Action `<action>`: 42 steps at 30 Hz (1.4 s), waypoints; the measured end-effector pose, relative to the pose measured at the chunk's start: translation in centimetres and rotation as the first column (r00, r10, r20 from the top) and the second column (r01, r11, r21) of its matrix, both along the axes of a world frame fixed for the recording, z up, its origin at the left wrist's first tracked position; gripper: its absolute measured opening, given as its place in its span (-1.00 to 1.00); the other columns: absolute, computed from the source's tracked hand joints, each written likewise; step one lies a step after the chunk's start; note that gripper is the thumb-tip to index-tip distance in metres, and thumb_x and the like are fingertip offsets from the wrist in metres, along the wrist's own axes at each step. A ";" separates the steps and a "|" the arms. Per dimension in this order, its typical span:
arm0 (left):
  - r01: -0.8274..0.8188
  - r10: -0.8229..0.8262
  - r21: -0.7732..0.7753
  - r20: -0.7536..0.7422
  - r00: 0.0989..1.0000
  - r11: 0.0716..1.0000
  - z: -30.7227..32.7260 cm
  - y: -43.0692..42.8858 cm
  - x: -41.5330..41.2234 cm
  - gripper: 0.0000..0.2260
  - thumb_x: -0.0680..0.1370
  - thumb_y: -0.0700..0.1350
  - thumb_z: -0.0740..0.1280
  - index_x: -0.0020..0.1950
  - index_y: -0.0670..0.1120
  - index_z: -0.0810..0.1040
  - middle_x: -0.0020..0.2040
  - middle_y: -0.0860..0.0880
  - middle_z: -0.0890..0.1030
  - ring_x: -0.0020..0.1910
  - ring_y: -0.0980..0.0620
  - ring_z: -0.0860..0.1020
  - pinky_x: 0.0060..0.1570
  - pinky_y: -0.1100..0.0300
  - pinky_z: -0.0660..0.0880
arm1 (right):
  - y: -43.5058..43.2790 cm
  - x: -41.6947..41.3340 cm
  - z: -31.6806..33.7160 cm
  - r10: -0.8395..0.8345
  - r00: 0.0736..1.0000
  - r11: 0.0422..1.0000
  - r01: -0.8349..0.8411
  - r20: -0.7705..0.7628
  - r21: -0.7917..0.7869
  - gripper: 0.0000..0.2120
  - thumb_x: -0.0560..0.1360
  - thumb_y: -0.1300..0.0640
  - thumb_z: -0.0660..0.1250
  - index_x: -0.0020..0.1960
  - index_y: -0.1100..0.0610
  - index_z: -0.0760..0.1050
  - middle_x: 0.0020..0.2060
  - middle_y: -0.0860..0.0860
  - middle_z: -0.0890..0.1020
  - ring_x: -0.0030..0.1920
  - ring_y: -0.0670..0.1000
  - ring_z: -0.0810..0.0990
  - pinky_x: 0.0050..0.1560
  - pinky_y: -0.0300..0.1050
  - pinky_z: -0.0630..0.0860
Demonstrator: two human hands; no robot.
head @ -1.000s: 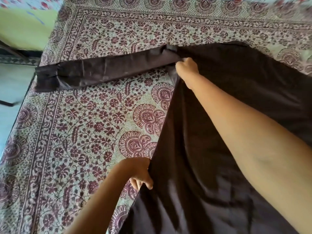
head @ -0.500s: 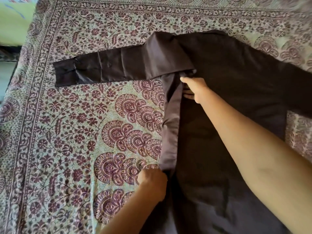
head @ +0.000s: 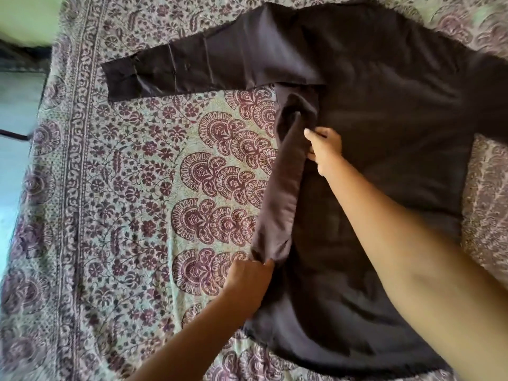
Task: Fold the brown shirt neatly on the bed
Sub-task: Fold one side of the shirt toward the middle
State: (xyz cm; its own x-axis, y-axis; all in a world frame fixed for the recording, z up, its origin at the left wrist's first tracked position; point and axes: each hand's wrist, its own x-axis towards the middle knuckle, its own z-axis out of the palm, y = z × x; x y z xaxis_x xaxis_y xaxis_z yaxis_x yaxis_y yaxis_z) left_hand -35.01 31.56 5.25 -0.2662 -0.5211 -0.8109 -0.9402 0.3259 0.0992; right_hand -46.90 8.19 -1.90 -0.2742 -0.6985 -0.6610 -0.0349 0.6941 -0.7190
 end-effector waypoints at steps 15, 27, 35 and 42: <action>-0.311 0.151 -0.213 -0.546 0.824 0.926 -0.4 10.8 0.8 -0.57 0.33 -0.05 0.13 0.12 0.04 0.60 -0.11 0.06 0.63 -0.16 0.06 0.59 0.02 0.14 0.51 | 17.3 -3.0 1.9 -0.004 0.998 0.996 -0.003 0.067 0.094 -0.82 0.50 0.16 0.30 -0.27 0.04 0.42 -0.32 -0.01 0.46 -0.27 0.00 0.45 -0.29 -0.13 0.42; -0.868 0.834 0.033 -0.297 0.465 0.496 -2.8 11.2 5.5 -0.88 0.51 -0.10 0.32 0.03 -0.07 0.53 -0.10 -0.03 0.64 -0.17 -0.02 0.58 -0.17 0.18 0.51 | 25.6 -3.8 2.7 0.628 0.733 0.643 -0.678 0.260 0.356 -0.80 0.41 0.20 0.43 -0.02 0.12 0.47 -0.25 -0.01 0.54 -0.22 -0.10 0.53 -0.17 -0.18 0.53; -0.809 0.840 0.226 -0.116 0.530 0.542 -3.8 10.7 5.6 -0.72 0.40 -0.11 0.47 -0.41 -0.01 0.40 -0.41 0.07 0.45 -0.35 0.06 0.45 -0.42 0.28 0.27 | 29.0 -4.8 2.4 0.554 0.719 0.591 -0.695 0.420 0.410 -0.90 0.43 0.22 0.40 -0.14 0.09 0.49 -0.26 0.00 0.59 -0.37 -0.13 0.56 -0.32 -0.30 0.53; -0.767 0.766 0.013 -0.062 0.640 0.642 -3.6 10.6 6.0 -0.83 0.43 0.00 0.43 -0.19 0.03 0.44 -0.21 0.02 0.57 -0.21 0.03 0.56 -0.21 0.20 0.52 | 29.6 -3.8 1.1 0.890 0.454 0.428 -0.788 -0.052 0.442 -0.63 0.42 -0.08 0.39 -0.43 0.13 0.46 -0.45 0.06 0.64 -0.41 -0.05 0.64 -0.27 -0.11 0.57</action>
State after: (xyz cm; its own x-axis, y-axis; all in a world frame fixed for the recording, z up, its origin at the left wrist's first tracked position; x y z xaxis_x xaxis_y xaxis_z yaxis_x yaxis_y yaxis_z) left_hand -29.04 42.16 1.61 0.1893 -0.5701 -0.7995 -0.8466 -0.5073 0.1613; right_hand -50.66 37.82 -0.83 0.1515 -0.4371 -0.8866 -0.8618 0.3808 -0.3350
